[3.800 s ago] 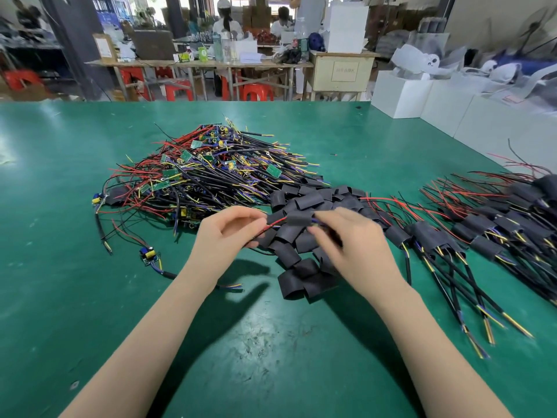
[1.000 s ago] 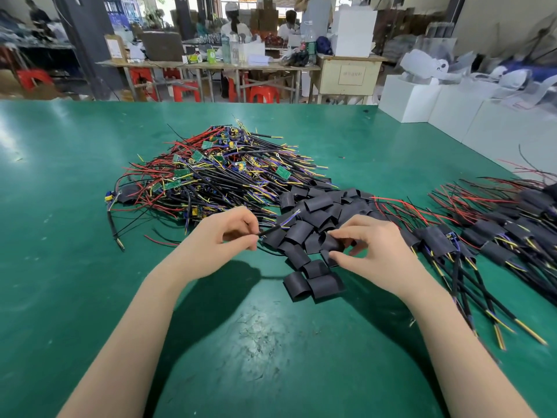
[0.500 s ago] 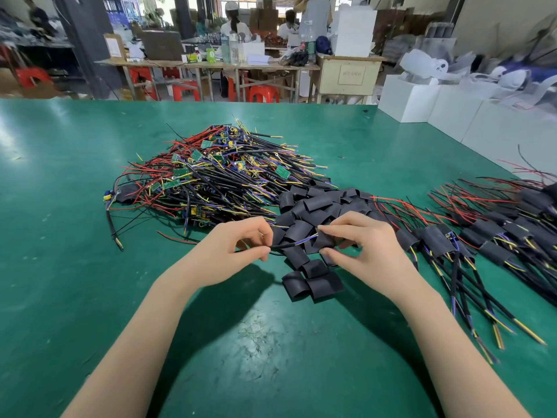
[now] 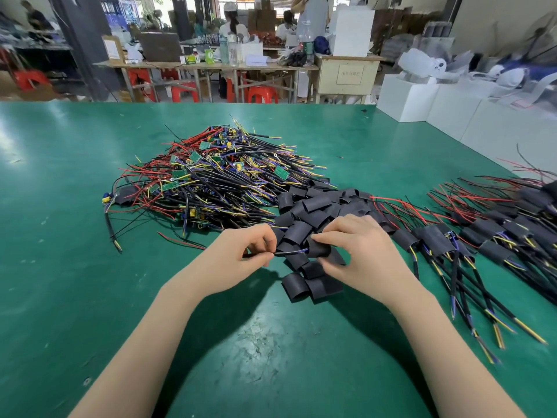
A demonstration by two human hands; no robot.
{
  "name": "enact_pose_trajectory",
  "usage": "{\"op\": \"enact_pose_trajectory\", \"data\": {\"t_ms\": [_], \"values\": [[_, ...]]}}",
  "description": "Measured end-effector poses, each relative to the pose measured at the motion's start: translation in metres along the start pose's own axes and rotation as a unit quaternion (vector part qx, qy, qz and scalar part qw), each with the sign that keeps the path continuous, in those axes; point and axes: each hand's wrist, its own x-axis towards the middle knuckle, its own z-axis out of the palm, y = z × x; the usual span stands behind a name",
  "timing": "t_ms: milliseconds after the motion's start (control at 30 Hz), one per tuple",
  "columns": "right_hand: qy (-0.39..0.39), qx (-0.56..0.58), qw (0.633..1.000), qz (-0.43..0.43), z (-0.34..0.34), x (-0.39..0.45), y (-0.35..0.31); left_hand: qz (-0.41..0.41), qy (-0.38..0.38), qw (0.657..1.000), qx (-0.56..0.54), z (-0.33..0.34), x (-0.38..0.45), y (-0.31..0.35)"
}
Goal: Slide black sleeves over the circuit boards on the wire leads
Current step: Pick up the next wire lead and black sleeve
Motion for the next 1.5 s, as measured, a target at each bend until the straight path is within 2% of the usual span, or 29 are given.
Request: {"op": "enact_pose_trajectory", "data": {"t_ms": [133,267,400,533,600,667,733,867,1000,1100,1267,1400,1500], "values": [[-0.018,-0.067,0.997,-0.017,0.005,0.003,-0.011,0.022,0.033,0.999,0.031,0.011,0.002,0.003],[-0.034,-0.065,0.997,-0.025,0.009,0.004,-0.018,0.046,0.067,0.997,0.007,0.020,0.007,0.010],[-0.031,-0.047,0.998,-0.002,0.011,0.005,-0.017,0.051,0.063,0.996,-0.028,0.026,0.007,0.016],[-0.026,-0.068,0.996,0.042,0.008,0.002,-0.008,0.033,0.092,0.994,0.049,-0.003,0.006,0.000],[-0.029,-0.076,0.995,0.060,0.008,0.001,-0.005,-0.009,0.055,0.992,0.113,-0.022,-0.001,-0.017],[-0.036,-0.080,0.994,0.071,0.008,0.001,-0.003,-0.069,-0.022,0.982,0.174,-0.031,-0.007,-0.028],[-0.040,-0.080,0.993,0.080,0.008,0.001,-0.003,-0.097,-0.059,0.975,0.191,-0.030,-0.008,-0.032],[-0.047,-0.079,0.992,0.087,0.007,0.001,-0.003,-0.073,-0.017,0.984,0.164,-0.022,-0.005,-0.029],[-0.040,-0.083,0.992,0.087,0.007,0.001,-0.002,-0.072,-0.023,0.992,0.098,-0.020,-0.006,-0.029],[-0.023,-0.058,0.996,0.070,0.008,0.000,-0.005,-0.034,0.025,0.997,0.060,-0.019,-0.004,-0.025],[0.010,0.010,1.000,0.018,0.010,0.002,-0.017,0.016,0.094,0.995,-0.042,-0.013,0.001,-0.011],[0.016,0.073,0.997,0.030,0.009,0.002,-0.020,0.051,0.106,0.991,-0.071,-0.004,0.005,-0.003],[0.051,0.122,0.989,0.062,0.008,0.002,-0.021,0.061,0.108,0.990,-0.071,0.000,0.005,0.001]]}}
